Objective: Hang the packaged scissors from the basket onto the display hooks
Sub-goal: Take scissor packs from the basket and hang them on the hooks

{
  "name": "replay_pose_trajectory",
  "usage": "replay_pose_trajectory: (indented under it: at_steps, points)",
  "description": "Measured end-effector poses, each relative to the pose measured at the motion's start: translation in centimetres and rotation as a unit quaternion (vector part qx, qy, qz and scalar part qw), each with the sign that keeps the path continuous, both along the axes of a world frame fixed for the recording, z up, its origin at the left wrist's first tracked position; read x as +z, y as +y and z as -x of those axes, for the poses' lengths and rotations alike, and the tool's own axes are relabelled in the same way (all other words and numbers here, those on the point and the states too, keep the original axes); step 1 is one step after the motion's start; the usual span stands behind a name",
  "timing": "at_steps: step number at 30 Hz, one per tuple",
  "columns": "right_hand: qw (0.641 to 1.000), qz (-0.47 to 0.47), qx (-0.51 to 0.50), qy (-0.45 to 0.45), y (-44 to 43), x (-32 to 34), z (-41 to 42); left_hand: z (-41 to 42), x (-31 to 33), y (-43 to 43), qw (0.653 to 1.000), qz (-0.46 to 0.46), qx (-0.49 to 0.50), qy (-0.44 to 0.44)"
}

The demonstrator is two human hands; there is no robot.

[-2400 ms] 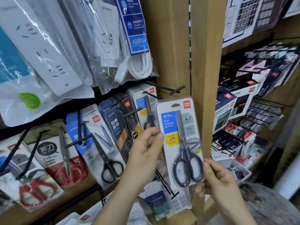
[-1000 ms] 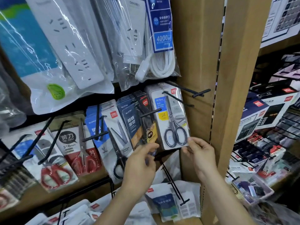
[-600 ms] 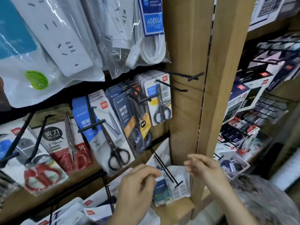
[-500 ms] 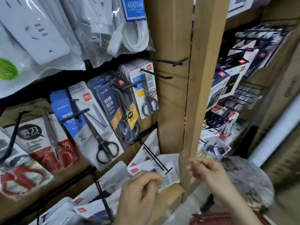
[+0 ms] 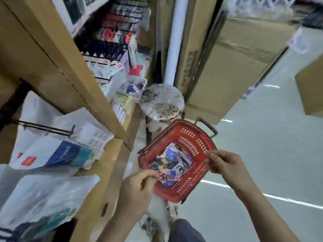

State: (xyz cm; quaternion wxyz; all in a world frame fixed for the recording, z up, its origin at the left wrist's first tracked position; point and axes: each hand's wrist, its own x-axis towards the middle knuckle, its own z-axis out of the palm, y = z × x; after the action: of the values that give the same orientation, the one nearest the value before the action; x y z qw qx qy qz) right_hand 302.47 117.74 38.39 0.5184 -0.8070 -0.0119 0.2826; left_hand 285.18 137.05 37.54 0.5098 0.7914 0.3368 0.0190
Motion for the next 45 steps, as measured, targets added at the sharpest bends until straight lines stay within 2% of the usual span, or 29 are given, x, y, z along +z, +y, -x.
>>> replay_pose_trajectory:
  at_steps: [6,9,13,19,22,24,26,28,31,34,36,37,39,40,42,45]
  points:
    - [0.990,0.042,-0.106,0.077,-6.2,-8.3,-1.7,-4.8,-9.7,-3.3,0.993,0.058,-0.050,0.089]
    - [0.985,0.047,-0.118,0.113,-7.0,-14.5,-3.4,-7.8,-15.5,-4.4,0.985,0.060,-0.065,0.148]
    - [0.980,0.038,-0.111,0.160,-6.3,-24.9,-6.7,-11.5,-24.1,-5.7,0.972,0.055,-0.100,0.205]
    - [0.986,0.067,-0.083,0.128,-2.2,-42.9,-13.0,-15.5,-40.4,-4.9,0.962,0.039,-0.132,0.237]
    - [0.980,0.054,-0.123,0.145,0.1,-50.9,-14.8,-18.0,-49.6,-3.6,0.961,0.053,-0.133,0.235]
    - [0.961,0.020,-0.188,0.200,1.5,-55.3,-15.6,-19.9,-55.4,-2.7,0.969,0.067,-0.096,0.218]
    - [0.919,-0.041,-0.280,0.273,2.7,-58.8,-15.8,-21.6,-60.0,-2.0,0.974,0.072,-0.055,0.209]
    - [0.887,-0.050,-0.341,0.309,3.7,-62.0,-15.5,-23.1,-63.8,-1.7,0.974,0.085,-0.027,0.208]
    - [0.887,0.007,-0.349,0.302,5.2,-66.4,-14.7,-25.2,-68.2,-0.9,0.974,0.086,-0.013,0.207]
    - [0.913,0.086,-0.341,0.206,5.3,-69.8,-15.1,-26.4,-72.6,0.3,0.972,0.067,-0.035,0.224]
    - [0.928,0.098,-0.305,0.188,4.9,-71.6,-15.3,-26.8,-73.9,0.7,0.967,0.092,-0.028,0.237]
    - [0.942,0.100,-0.264,0.181,4.9,-72.4,-15.2,-26.8,-74.5,0.9,0.966,0.096,-0.020,0.240]
    - [0.968,0.171,-0.136,0.125,3.9,-74.9,-14.7,-27.0,-74.0,1.0,0.965,0.101,-0.019,0.243]
    - [0.967,0.229,-0.066,0.095,3.3,-75.8,-14.7,-27.1,-73.6,1.0,0.963,0.096,-0.024,0.249]
    - [0.940,0.332,0.047,0.056,2.5,-76.4,-15.3,-27.1,-73.0,1.1,0.955,0.078,-0.047,0.281]
    - [0.905,0.390,0.164,0.039,1.9,-75.1,-16.7,-26.8,-71.8,0.9,0.952,0.116,-0.034,0.283]
